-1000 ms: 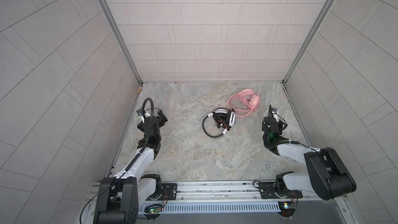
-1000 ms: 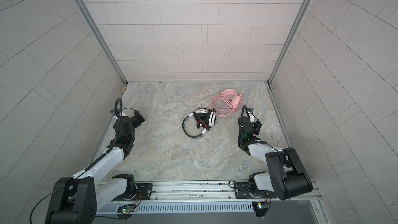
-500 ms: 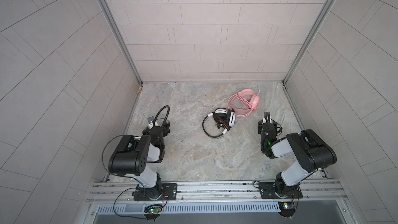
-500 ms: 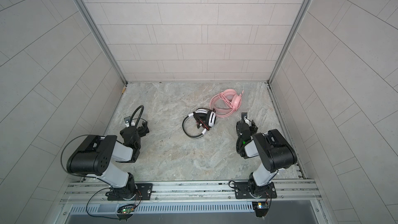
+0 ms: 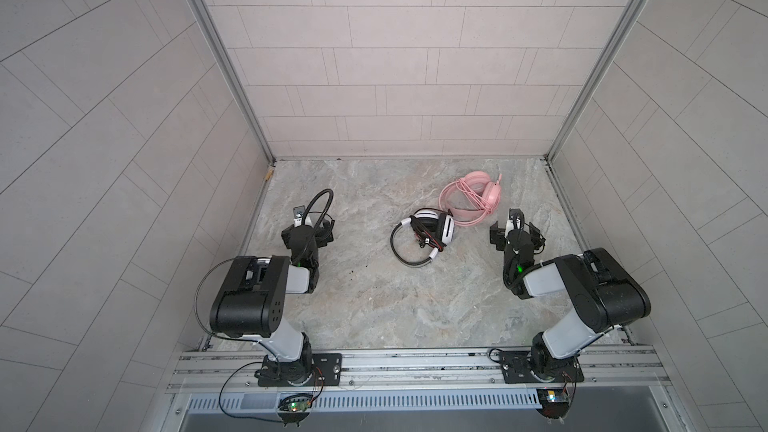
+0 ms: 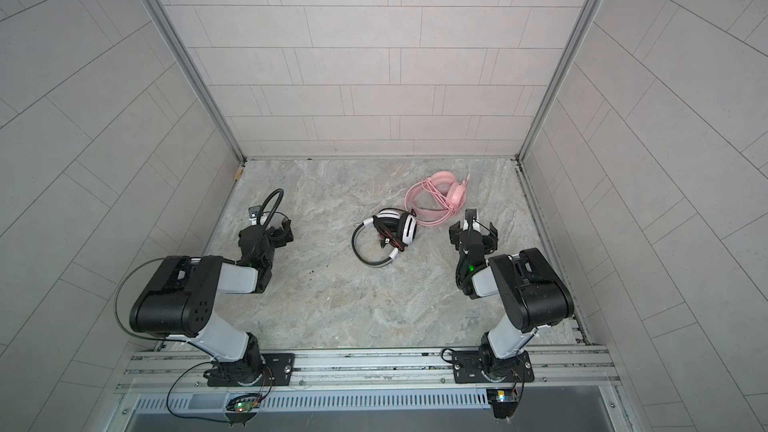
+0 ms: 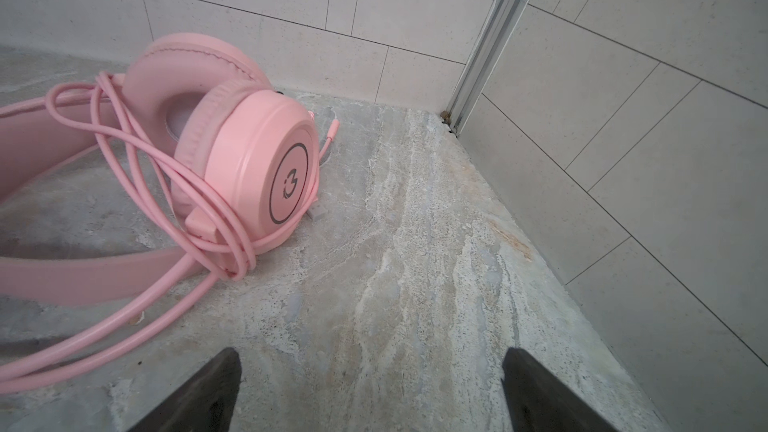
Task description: Wrap the headphones
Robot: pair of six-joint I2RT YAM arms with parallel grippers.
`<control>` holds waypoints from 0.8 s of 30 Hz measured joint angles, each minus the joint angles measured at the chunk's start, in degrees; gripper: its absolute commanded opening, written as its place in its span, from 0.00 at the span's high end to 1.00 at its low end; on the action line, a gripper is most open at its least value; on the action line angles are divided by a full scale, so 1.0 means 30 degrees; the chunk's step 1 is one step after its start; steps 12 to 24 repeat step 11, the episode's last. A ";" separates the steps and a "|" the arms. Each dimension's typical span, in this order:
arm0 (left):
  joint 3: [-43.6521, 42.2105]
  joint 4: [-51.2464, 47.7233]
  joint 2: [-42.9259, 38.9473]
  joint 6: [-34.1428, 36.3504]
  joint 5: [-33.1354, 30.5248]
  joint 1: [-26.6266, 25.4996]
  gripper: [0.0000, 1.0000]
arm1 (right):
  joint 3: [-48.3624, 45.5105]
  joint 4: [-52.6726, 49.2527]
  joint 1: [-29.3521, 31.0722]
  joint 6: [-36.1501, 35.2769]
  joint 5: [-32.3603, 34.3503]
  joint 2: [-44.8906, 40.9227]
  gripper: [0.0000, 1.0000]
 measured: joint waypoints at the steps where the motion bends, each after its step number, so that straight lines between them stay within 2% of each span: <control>1: 0.0000 -0.0036 0.0000 0.0000 0.0044 0.0000 0.00 | 0.0000 0.0000 0.0000 0.0000 0.0000 0.0000 0.01; 24: 0.0000 -0.0073 0.0000 0.0007 0.0117 0.0000 0.00 | 0.0175 -0.0721 -0.0248 0.0029 -0.0415 -0.0007 0.01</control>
